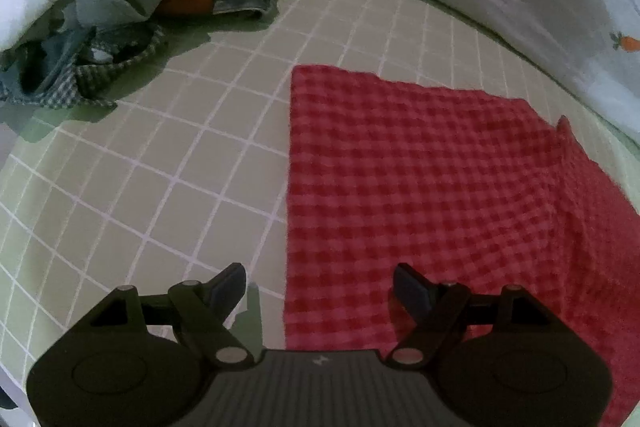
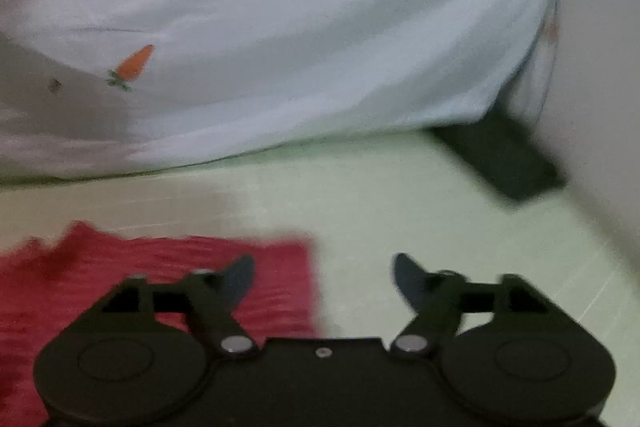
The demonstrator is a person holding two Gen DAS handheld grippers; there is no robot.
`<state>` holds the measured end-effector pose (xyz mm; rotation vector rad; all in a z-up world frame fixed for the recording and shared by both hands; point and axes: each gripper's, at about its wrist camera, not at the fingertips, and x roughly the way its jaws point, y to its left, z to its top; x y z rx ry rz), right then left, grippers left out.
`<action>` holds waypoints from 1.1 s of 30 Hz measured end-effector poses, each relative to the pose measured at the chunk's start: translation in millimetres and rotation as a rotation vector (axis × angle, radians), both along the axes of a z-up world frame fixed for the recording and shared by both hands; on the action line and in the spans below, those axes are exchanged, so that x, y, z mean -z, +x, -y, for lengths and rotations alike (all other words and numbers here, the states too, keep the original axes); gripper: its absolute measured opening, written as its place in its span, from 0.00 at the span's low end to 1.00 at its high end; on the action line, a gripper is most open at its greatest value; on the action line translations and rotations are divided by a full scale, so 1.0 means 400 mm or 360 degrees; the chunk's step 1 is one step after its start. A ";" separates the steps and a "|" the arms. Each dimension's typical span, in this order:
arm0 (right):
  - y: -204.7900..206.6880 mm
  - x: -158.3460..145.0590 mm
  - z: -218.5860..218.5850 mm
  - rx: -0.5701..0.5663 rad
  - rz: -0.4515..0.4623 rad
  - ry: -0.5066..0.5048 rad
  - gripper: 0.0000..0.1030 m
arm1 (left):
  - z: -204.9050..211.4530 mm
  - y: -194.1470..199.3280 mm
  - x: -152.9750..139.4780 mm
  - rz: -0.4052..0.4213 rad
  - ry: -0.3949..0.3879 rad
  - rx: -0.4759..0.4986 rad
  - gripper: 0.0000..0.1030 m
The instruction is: Fold clothes
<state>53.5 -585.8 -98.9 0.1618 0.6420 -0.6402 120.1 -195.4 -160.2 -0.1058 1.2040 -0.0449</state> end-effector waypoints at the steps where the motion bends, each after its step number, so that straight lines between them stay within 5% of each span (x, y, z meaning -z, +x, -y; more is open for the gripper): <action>1: -0.017 0.012 -0.002 -0.0009 -0.0004 0.0106 0.83 | -0.003 0.002 0.001 0.0004 0.0003 -0.0003 0.79; 9: -0.123 0.095 -0.082 0.0007 -0.0168 0.0350 0.83 | -0.008 0.049 0.024 0.0042 0.0009 0.0045 0.77; 17: -0.142 0.089 -0.104 0.0046 -0.0231 0.0365 0.84 | 0.021 0.119 0.056 0.0140 0.0095 0.0164 0.57; 20: -0.137 0.079 -0.110 0.0067 -0.0239 0.0347 0.84 | 0.028 0.140 0.056 0.0196 0.0138 0.0177 0.40; 22: -0.138 0.074 -0.116 0.0085 -0.0242 0.0347 0.84 | 0.026 0.155 0.056 0.0232 0.0124 0.0185 0.02; 30: -0.147 0.075 -0.151 0.0107 -0.0307 0.0313 0.84 | -0.035 0.243 0.044 0.0344 0.0045 0.0076 0.00; 33: -0.153 0.074 -0.161 0.0105 -0.0318 0.0304 0.84 | -0.064 0.268 0.037 0.0382 -0.0005 0.0084 0.09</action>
